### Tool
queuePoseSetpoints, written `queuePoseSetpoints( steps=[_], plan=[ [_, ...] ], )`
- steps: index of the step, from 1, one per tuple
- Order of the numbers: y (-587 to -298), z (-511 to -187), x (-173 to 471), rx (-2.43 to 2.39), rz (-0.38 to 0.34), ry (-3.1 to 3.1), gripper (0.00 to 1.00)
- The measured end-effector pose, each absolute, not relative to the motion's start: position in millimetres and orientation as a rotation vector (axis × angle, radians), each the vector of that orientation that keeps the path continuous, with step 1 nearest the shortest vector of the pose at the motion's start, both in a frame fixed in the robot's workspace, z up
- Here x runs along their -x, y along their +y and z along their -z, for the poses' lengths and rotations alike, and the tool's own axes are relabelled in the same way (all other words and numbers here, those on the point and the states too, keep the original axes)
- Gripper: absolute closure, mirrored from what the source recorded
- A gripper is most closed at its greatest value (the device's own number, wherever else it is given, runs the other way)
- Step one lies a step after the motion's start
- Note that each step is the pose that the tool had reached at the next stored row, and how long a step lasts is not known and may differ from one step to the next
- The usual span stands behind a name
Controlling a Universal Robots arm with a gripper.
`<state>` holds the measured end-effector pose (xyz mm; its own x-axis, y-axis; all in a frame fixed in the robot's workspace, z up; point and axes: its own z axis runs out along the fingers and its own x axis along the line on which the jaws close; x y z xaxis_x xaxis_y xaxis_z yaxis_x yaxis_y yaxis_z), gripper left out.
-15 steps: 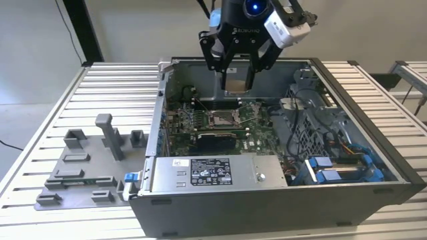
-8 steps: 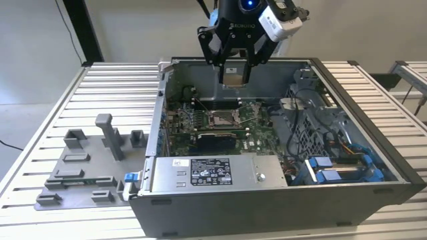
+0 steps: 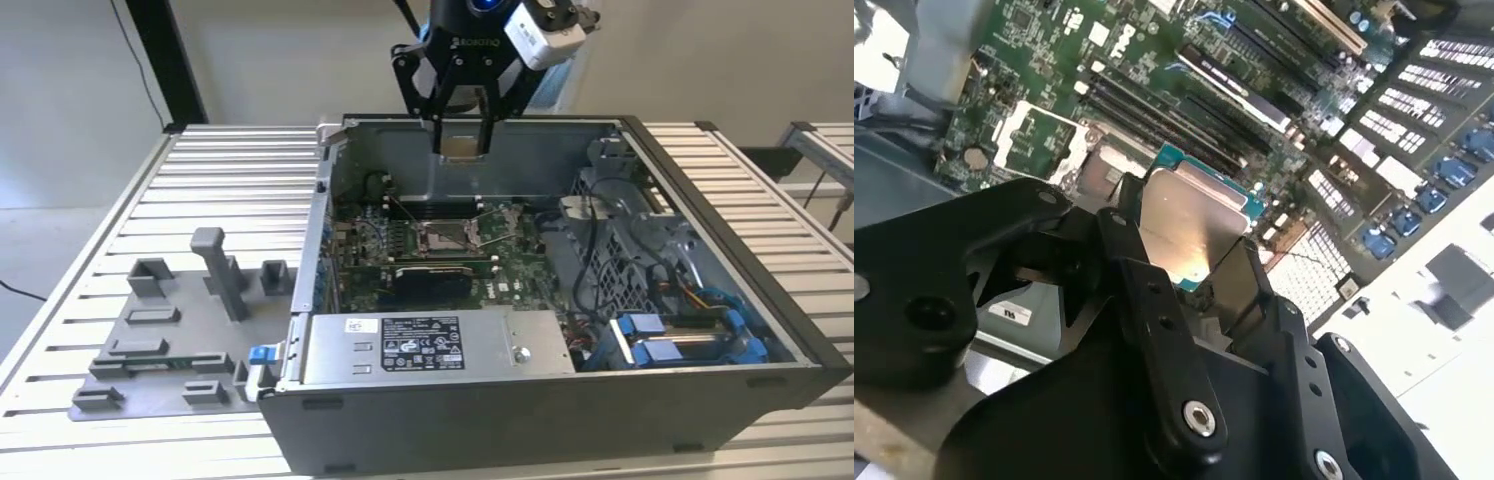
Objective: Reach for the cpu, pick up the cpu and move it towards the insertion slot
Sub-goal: 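Pick up the cpu and move it towards the insertion slot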
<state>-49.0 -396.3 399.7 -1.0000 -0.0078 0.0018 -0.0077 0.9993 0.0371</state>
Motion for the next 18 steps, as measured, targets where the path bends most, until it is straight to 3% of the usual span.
queuePoseSetpoints(
  steps=[18],
  plan=[
    [-346,-391,48,-0.002,0.058,-3.139,1.00]
  ],
)
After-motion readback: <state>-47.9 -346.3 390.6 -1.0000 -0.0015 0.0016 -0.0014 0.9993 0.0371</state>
